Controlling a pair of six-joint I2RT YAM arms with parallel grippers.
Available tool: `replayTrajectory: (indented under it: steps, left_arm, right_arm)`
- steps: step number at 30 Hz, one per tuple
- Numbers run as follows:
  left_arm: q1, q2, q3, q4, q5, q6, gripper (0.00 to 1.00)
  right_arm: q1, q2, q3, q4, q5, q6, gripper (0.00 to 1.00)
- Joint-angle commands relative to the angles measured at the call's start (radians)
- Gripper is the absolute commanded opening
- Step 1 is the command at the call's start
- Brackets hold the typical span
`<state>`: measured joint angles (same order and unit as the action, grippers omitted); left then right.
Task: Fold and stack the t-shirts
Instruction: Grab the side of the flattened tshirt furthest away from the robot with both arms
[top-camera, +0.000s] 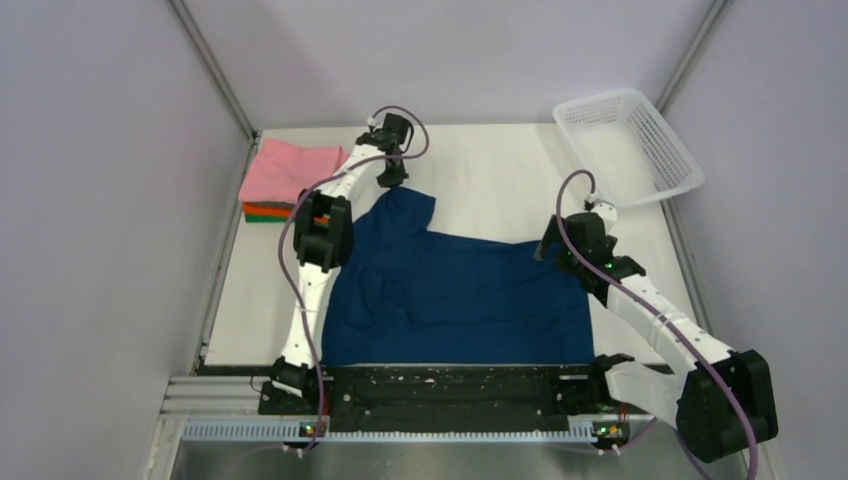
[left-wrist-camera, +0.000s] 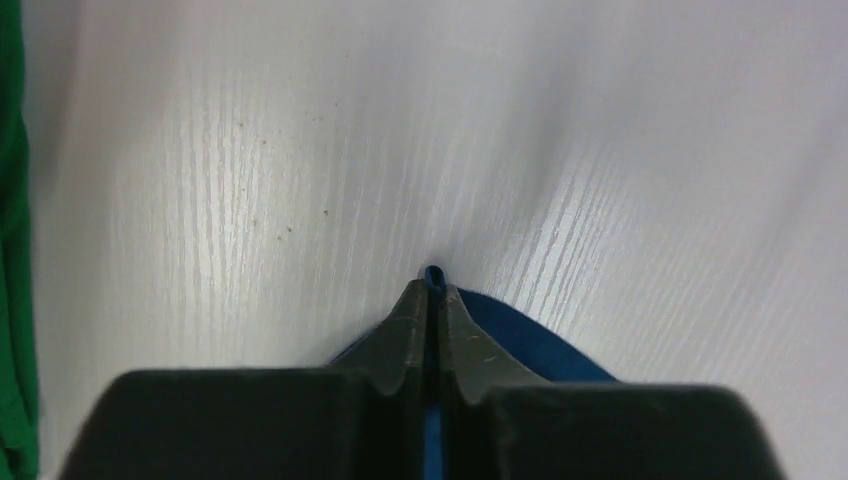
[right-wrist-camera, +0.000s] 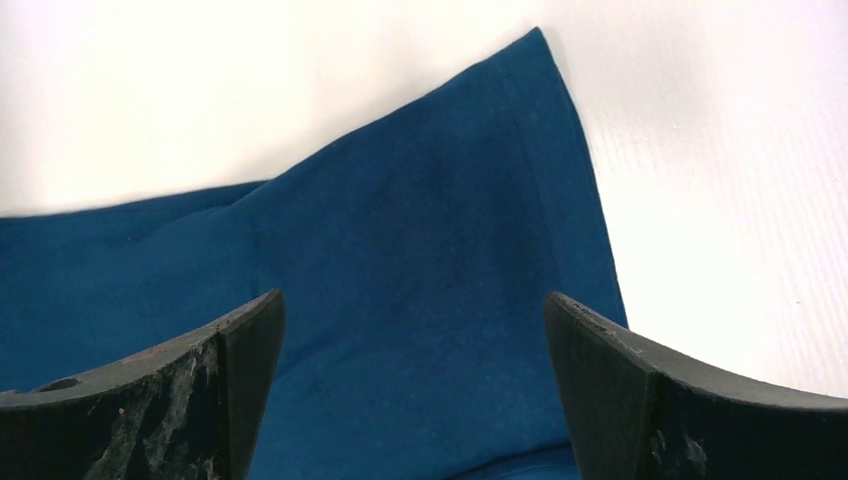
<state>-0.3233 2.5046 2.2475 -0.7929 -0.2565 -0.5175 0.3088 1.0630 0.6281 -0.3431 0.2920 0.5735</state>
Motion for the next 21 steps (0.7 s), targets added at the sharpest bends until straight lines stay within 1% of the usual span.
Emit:
replayTrajectory:
  steps: [1,5,7,10,13,16,21]
  left_arm:
    - [0.006,-0.079,-0.074,-0.028,0.044,-0.013,0.0]
    - [0.003,-0.15,-0.123,-0.008,0.072,-0.017,0.0]
    - [-0.002,-0.178,-0.127,-0.008,0.075,-0.019,0.0]
    - [-0.014,-0.211,-0.131,-0.015,0.073,-0.015,0.0]
    - [-0.031,-0.254,-0.158,-0.031,0.053,-0.01,0.0]
    - [-0.043,-0.308,-0.218,-0.033,0.054,-0.008,0.0]
    - [-0.062,-0.397,-0.329,-0.029,0.068,-0.017,0.0]
  right_arm:
    - [-0.017,-0.016,0.015,0.015,0.072,-0.013,0.99]
    - [-0.018,0.042,0.05,0.021,0.141,-0.016,0.99]
    - [-0.021,0.1,0.094,0.023,0.183,-0.018,0.99]
    - [-0.024,0.24,0.182,0.019,0.224,-0.023,0.98]
    - [-0.029,0.362,0.276,0.017,0.295,-0.003,0.94]
    - [-0.037,0.479,0.358,0.015,0.35,-0.003,0.93]
    - [-0.05,0.656,0.476,-0.036,0.349,0.006,0.86]
